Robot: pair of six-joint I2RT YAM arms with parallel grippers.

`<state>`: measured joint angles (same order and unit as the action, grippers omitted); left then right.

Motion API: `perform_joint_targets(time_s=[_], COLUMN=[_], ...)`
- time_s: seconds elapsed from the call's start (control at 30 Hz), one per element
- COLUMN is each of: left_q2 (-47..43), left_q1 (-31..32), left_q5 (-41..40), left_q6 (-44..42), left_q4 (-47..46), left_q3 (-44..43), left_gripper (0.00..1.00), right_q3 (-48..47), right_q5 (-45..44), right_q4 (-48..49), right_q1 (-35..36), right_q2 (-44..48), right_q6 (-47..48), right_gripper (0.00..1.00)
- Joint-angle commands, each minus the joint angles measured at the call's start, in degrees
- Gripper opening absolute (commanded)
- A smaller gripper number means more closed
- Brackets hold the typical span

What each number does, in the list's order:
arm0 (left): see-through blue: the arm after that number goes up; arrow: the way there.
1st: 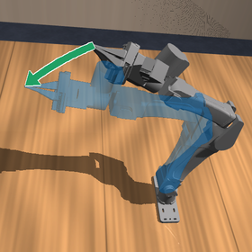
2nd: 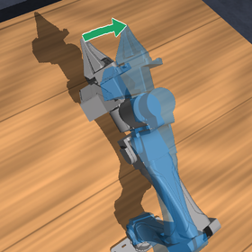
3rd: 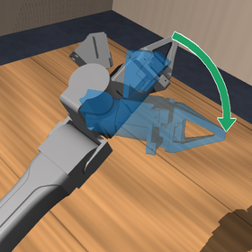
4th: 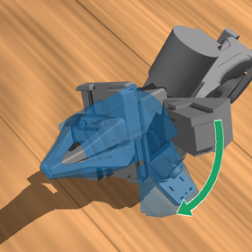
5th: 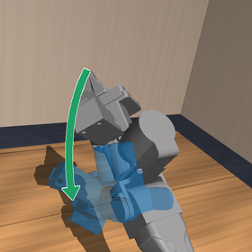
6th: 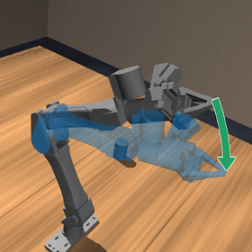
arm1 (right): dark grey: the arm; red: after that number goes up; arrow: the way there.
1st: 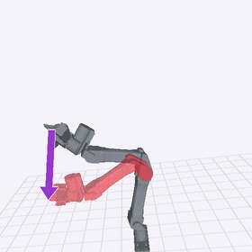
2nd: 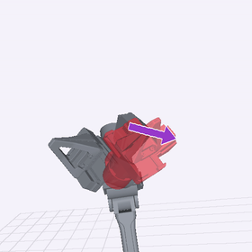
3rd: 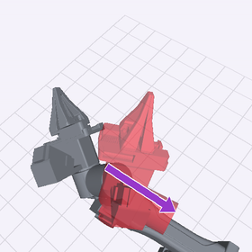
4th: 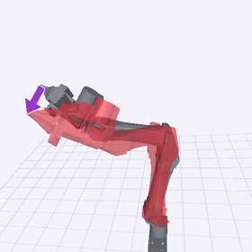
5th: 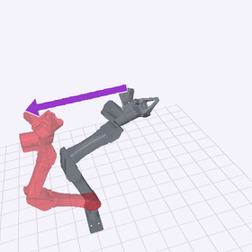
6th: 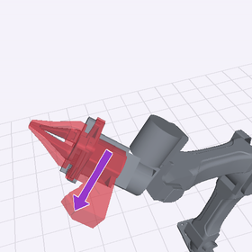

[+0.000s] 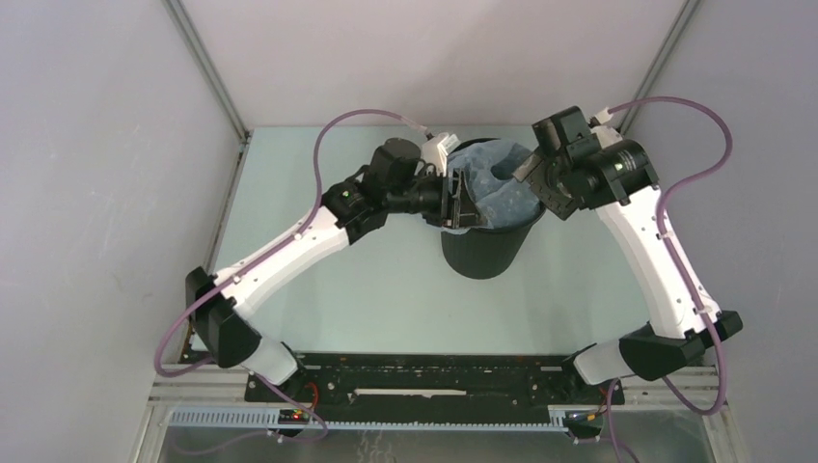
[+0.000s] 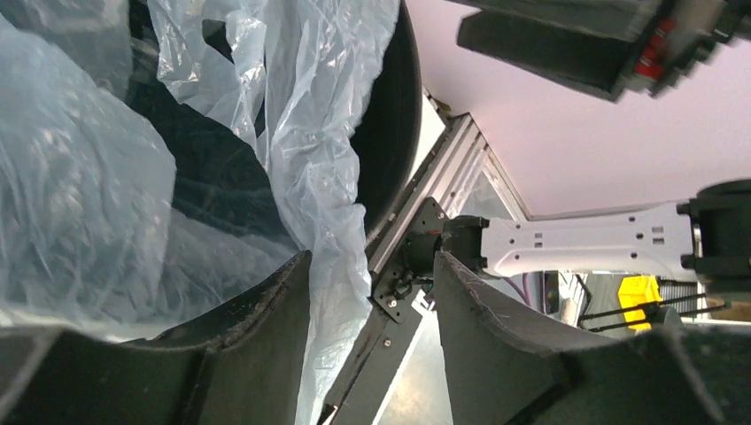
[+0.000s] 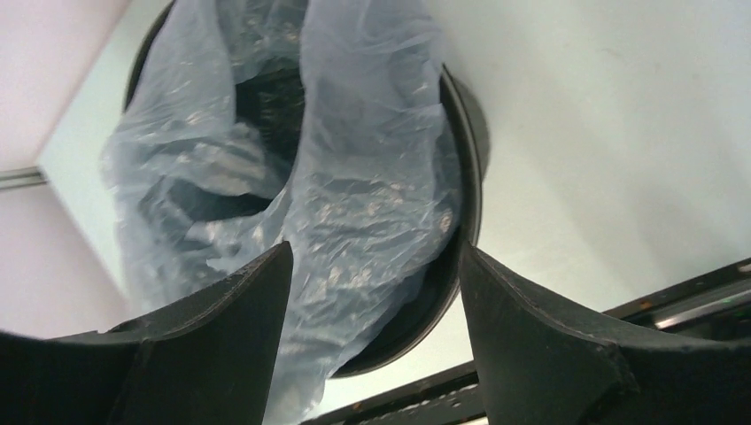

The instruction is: Put the trash bags into the trash bin

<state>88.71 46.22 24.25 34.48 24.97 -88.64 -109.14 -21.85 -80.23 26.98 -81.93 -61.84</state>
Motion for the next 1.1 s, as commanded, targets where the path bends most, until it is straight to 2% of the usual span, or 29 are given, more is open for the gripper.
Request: perform_joint_targets(time_s=[0.0,0.13,0.4,0.53,0.7,0.87,0.93,1.07], left_q2=[-7.34,-8.77,-6.78,-5.19,-5.49,-6.31,-6.50,-6.22], left_q1=[1.58,3.11,4.19,4.75,5.51,5.55,5.48,5.46], left_q5=[1.74,1.64,4.15,6.49,6.06,4.92,4.38,3.75], left_q6=[-1.34,-5.82,-7.00,-6.25,-6.56,-6.61,-6.52,-6.28], left_q4=[-9.88,-9.51,-7.57,-7.57,-7.40,-7.34,-7.31,-7.22], left_q3=[5.66,7.72,8.40,8.78,9.98,11.46,11.53,11.52], left_gripper=[0.58,0.61,0.67,0.67,0.67,0.69,0.70,0.72], right_q3=[-1.90,-2.56,-5.15,-4.65,-7.38,-4.88,-6.15,-4.15], right_q5=[-10.61,-12.90,-16.53,-16.00,-18.07,-20.04,-20.02,-17.87], right_q4=[-3.18,-2.20,-2.55,-2.32,-6.99,-7.54,-9.44,-7.80], right_q1=[2.54,5.18,9.57,10.22,10.77,11.16,11.22,11.18], right_q2=[-1.34,-2.15,-3.21,-5.61,-9.19,-10.48,-10.00,-5.03], right_q6=[1.30,4.51,9.40,8.58,6.59,8.06,8.66,10.89], right_gripper=[0.78,0.78,0.81,0.81,0.81,0.80,0.76,0.57])
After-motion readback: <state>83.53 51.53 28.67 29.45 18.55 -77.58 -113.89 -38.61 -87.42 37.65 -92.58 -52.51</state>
